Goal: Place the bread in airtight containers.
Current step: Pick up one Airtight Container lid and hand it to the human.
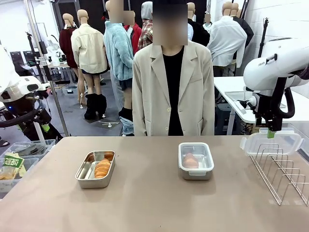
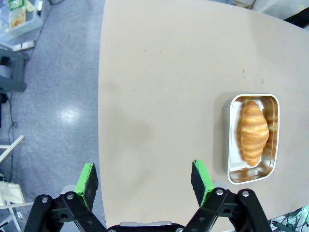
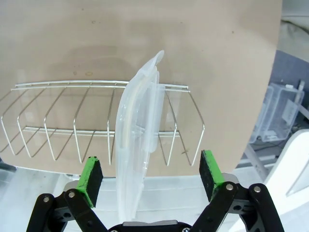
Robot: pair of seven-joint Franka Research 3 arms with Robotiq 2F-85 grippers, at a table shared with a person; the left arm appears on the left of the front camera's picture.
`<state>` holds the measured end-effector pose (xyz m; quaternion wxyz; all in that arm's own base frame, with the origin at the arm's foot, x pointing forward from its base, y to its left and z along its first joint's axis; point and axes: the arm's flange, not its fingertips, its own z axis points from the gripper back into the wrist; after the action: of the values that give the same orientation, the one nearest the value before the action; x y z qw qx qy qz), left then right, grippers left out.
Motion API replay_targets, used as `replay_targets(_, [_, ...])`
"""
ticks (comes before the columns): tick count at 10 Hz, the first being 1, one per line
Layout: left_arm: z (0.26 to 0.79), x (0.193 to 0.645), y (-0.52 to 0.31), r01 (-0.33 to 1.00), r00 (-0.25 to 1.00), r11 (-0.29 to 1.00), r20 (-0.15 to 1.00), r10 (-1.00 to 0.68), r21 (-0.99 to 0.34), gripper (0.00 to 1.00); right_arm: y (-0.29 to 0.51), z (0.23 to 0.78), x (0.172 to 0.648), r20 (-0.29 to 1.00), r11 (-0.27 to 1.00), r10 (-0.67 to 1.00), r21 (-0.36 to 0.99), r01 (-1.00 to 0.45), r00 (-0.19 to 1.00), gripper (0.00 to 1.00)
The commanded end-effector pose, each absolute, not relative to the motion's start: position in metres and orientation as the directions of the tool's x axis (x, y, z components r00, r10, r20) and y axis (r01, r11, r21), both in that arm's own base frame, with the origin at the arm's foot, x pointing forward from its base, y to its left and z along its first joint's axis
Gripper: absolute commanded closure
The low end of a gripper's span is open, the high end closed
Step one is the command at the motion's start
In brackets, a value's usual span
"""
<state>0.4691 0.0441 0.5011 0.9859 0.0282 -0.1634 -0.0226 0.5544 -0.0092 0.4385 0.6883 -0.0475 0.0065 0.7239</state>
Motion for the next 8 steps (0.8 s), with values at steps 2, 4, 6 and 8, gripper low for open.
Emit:
replay_targets(2, [0.502, 0.468, 0.044, 0.019, 0.945, 0.998, 0.324, -0.039, 0.066, 0.00, -0.006, 0.424, 0.569, -0.102, 0.002, 0.995, -0.041, -0.999, 0.006, 0.00])
replay_targets(4, [0.502, 0.468, 0.044, 0.019, 0.945, 0.998, 0.324, -0.039, 0.066, 0.00, -0.005, 0.419, 0.575, -0.104, 0.014, 0.994, -0.028, -1.000, 0.017, 0.00])
replay_targets(6, [0.502, 0.468, 0.044, 0.019, 0.945, 0.998, 0.324, -0.039, 0.066, 0.00, -0.006, 0.420, 0.575, -0.094, 0.025, 0.995, -0.029, -0.999, 0.027, 0.19])
replay_targets(8, [0.502, 0.468, 0.044, 0.019, 0.945, 0.998, 0.324, -0.039, 0.066, 0.00, -0.006, 0.421, 0.575, -0.097, 0.033, 0.995, -0.029, -0.999, 0.036, 0.57])
